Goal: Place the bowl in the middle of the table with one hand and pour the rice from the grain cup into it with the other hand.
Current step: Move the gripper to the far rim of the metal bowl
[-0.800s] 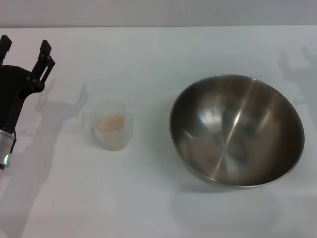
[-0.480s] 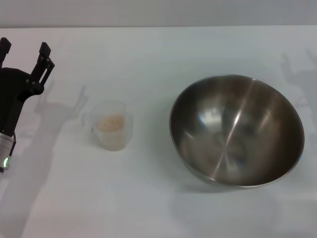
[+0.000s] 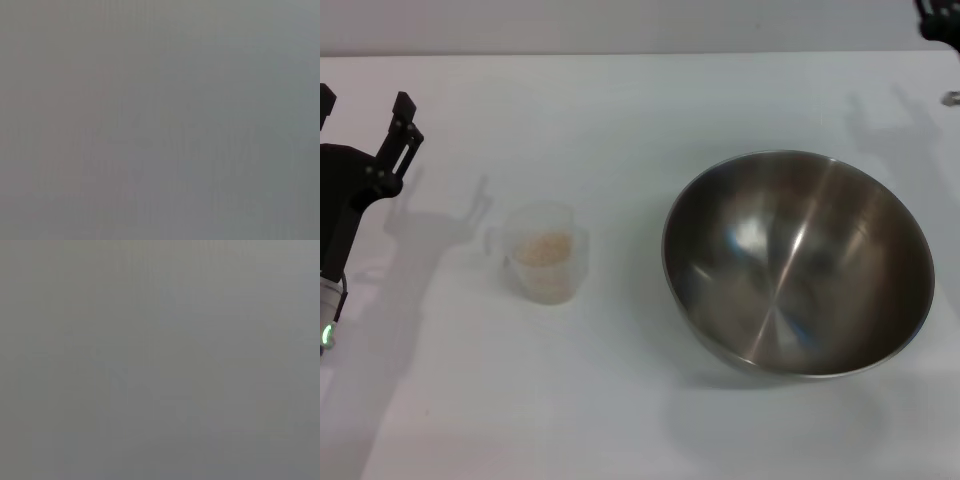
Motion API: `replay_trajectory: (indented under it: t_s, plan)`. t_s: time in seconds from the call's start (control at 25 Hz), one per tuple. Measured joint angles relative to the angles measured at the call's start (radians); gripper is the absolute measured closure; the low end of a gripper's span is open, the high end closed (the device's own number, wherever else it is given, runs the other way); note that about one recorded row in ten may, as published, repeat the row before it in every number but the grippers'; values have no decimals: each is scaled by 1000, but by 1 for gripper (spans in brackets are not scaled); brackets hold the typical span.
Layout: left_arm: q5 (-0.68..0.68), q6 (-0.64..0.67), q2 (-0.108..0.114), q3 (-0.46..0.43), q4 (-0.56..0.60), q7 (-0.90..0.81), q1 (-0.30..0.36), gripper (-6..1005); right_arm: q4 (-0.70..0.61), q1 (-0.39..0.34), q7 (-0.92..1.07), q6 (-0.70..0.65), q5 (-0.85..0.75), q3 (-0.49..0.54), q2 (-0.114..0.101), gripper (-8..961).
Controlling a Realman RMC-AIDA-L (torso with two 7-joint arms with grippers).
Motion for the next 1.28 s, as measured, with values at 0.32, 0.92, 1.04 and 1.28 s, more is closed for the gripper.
replay_trajectory:
  t_s: [0.32,0.92,1.04,1.28]
  plan:
    - [-2,-5,1,-8,10,3,-9,155,-491,-114,58,614,-122,11,0,322]
    - [-3,-12,1,-92,16,4,-12,156,-1156,71,-232,2302,104,348,-5,330]
    - [-3,-12,1,-114,26,4,-13,156,-1113,166,-335,2535,116,481,-6,336]
    - [-3,-12,1,-120,29,4,-14,157,-1000,254,-505,2683,115,609,-9,369]
